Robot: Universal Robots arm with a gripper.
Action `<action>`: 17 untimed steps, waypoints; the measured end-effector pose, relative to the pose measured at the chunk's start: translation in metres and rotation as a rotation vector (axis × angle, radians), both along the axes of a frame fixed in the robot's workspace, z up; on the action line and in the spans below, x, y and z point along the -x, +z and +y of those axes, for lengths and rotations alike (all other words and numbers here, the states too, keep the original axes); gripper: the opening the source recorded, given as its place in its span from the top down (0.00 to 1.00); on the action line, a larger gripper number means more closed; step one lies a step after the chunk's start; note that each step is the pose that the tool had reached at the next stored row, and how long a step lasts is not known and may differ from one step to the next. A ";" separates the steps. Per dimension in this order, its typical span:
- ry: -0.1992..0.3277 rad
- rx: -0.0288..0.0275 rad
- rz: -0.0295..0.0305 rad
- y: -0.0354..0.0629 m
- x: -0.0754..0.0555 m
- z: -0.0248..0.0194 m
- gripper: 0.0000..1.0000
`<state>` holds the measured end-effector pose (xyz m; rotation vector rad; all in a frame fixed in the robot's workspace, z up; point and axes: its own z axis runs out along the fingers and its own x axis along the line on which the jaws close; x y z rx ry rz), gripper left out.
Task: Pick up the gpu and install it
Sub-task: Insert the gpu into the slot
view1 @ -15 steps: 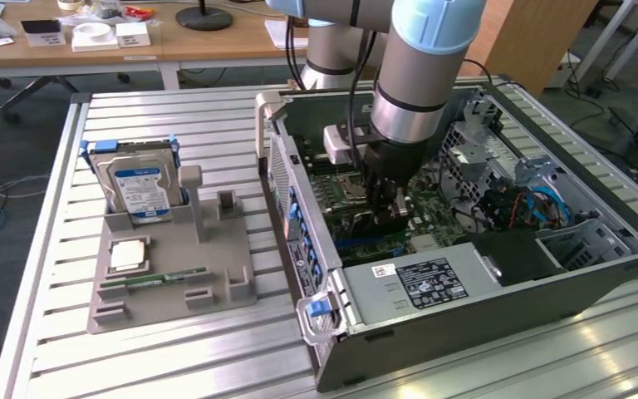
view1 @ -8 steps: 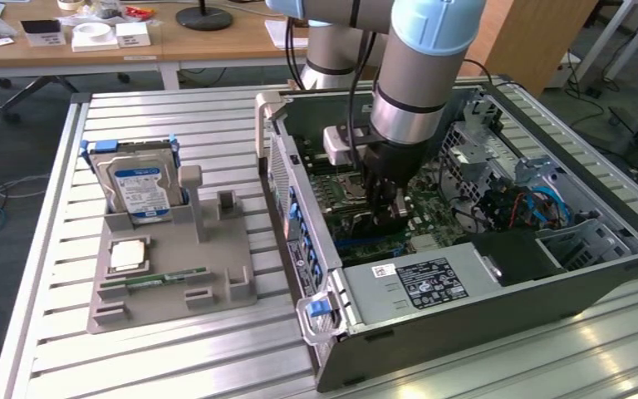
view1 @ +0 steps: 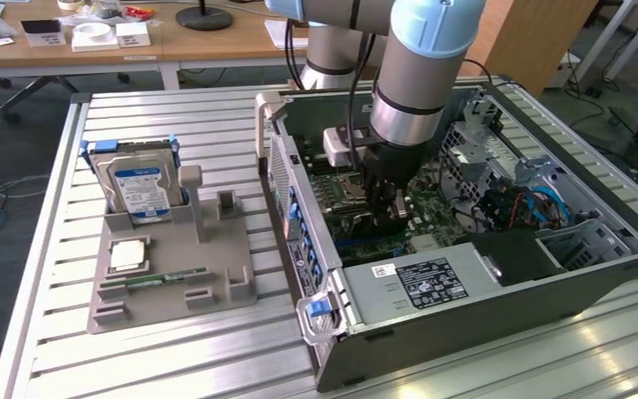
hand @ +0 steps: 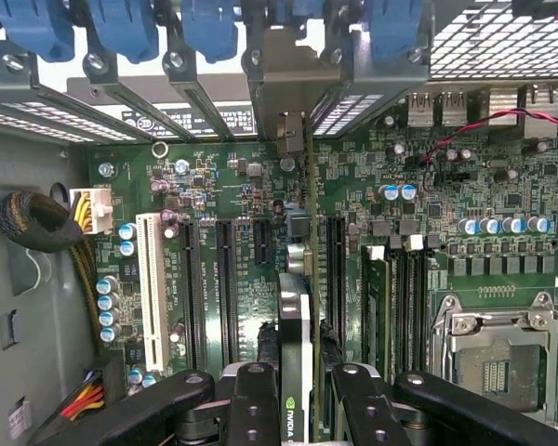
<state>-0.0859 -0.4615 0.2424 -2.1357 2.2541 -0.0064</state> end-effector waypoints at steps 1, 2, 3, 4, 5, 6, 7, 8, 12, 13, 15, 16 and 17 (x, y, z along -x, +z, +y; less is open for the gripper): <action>0.000 0.0001 0.0001 -0.0003 0.000 0.0000 0.73; 0.000 0.0000 0.0000 -0.0003 0.000 0.0000 0.73; 0.000 0.0000 0.0001 -0.0004 0.000 0.0000 0.73; 0.000 -0.0002 0.0000 -0.0005 0.000 0.0000 0.73; 0.000 -0.0002 -0.0001 -0.0005 0.000 0.0000 0.73; 0.000 -0.0003 -0.0001 -0.0005 0.000 0.0000 0.73; 0.000 -0.0003 -0.0001 -0.0005 0.000 0.0000 0.73; 0.000 -0.0003 -0.0001 -0.0006 0.000 0.0000 0.73; 0.000 -0.0003 -0.0001 -0.0005 0.000 0.0000 0.73; 0.000 -0.0003 -0.0001 -0.0005 0.000 0.0000 0.73; 0.000 -0.0003 -0.0001 -0.0006 0.000 0.0000 0.73; 0.000 -0.0003 -0.0001 -0.0005 0.000 0.0000 0.73; 0.000 -0.0002 -0.0001 -0.0006 0.000 0.0000 0.73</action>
